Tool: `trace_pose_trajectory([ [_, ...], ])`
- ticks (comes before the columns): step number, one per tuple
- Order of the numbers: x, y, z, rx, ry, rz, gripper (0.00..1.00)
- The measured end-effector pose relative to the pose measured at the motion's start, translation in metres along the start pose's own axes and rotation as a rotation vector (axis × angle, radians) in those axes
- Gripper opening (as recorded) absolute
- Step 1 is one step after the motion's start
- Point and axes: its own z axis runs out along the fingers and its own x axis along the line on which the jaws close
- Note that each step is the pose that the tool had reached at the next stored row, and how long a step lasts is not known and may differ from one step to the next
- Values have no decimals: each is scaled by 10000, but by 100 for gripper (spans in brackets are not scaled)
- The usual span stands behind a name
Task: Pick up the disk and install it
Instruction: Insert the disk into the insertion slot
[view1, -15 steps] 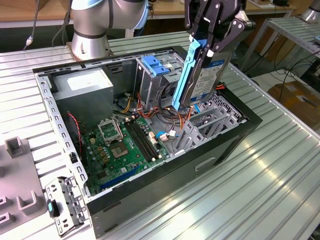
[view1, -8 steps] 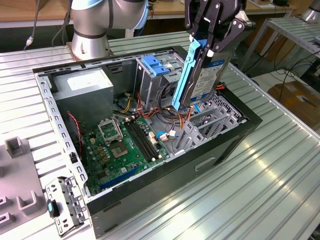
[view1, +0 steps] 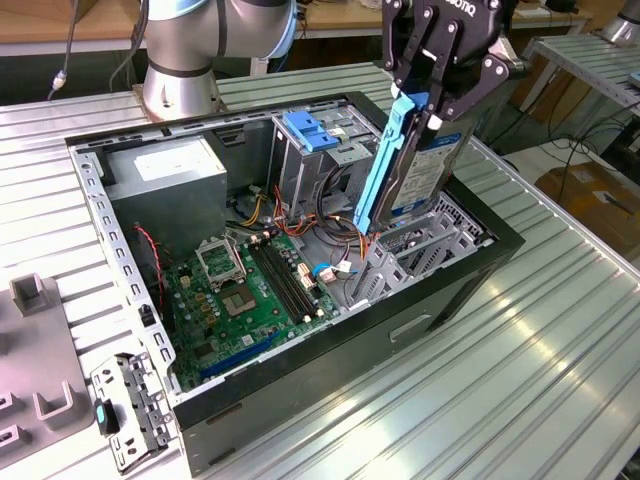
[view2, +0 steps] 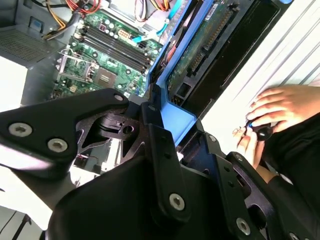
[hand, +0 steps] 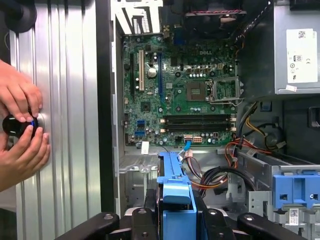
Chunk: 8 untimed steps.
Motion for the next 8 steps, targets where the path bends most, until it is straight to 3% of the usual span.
trace_pose_trajectory([
  [1, 9, -19, 7, 0, -1, 0, 37],
  [5, 14, -195, 51, 0, 2, 0, 37],
  [8, 13, -264, 65, -1, 4, 0, 37],
])
